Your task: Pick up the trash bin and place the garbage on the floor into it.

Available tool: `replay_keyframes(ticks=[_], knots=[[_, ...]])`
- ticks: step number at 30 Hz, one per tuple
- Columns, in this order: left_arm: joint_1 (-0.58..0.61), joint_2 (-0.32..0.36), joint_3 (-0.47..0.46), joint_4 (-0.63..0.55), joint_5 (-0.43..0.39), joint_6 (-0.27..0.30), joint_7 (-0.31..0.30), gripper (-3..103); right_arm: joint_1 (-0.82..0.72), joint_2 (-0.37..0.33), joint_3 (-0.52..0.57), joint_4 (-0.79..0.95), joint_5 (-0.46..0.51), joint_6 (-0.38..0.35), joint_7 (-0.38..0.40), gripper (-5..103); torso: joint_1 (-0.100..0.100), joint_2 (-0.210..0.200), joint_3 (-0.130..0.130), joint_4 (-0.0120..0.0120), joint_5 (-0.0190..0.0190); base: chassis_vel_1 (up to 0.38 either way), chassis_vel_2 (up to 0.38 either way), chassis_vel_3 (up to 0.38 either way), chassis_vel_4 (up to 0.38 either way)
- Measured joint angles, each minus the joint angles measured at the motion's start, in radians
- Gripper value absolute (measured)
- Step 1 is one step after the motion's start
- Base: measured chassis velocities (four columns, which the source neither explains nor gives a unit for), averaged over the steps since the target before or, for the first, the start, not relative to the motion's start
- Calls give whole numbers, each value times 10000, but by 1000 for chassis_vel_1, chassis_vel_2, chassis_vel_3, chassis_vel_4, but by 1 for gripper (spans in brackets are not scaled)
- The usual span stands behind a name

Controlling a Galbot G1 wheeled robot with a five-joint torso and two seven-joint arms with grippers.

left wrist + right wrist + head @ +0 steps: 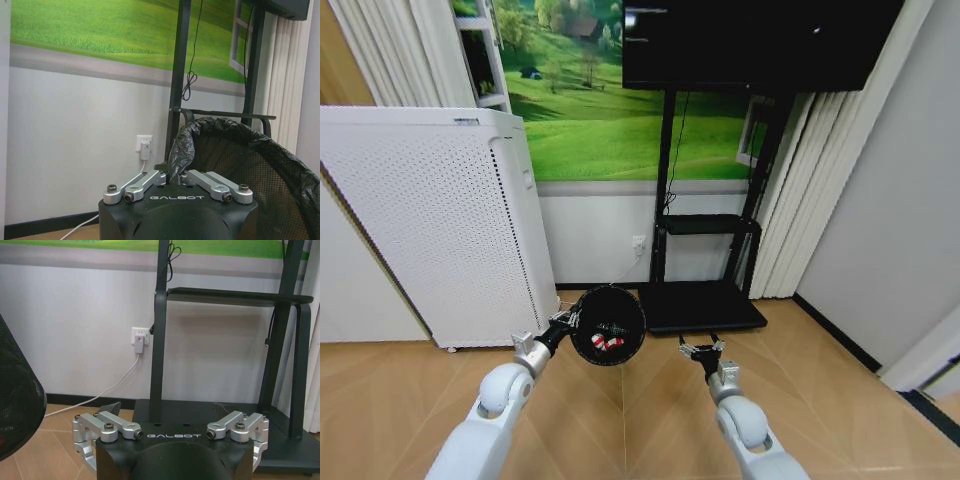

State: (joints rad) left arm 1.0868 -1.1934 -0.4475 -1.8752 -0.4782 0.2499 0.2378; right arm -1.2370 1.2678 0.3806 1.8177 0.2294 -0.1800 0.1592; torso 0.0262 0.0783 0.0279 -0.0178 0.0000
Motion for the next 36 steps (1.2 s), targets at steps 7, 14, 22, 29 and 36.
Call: replay_keyframes(ticks=[7,14,22,29,36], knots=[[39,16,-29,-81,4,-3,-12,7,-75,63,-9,-53,40,419,-147,100,0,0,0,3,1,0,0,0,0],[107,9,-44,-124,35,-6,-12,7,-149,32,-10,73,152,476,-260,100,0,0,0,2,0,0,0,0,0],[53,9,-42,-124,36,-7,-20,7,-167,-7,9,108,192,493,-280,100,1,0,1,1,0,73,-76,-74,72],[52,9,-30,-121,35,-7,-28,7,-199,-17,17,109,192,504,-282,100,1,0,0,0,1,190,-178,-194,184],[41,-17,-18,-121,38,-7,-37,7,-213,-38,41,111,191,513,-282,100,0,0,-1,-2,4,254,-238,-240,250]])
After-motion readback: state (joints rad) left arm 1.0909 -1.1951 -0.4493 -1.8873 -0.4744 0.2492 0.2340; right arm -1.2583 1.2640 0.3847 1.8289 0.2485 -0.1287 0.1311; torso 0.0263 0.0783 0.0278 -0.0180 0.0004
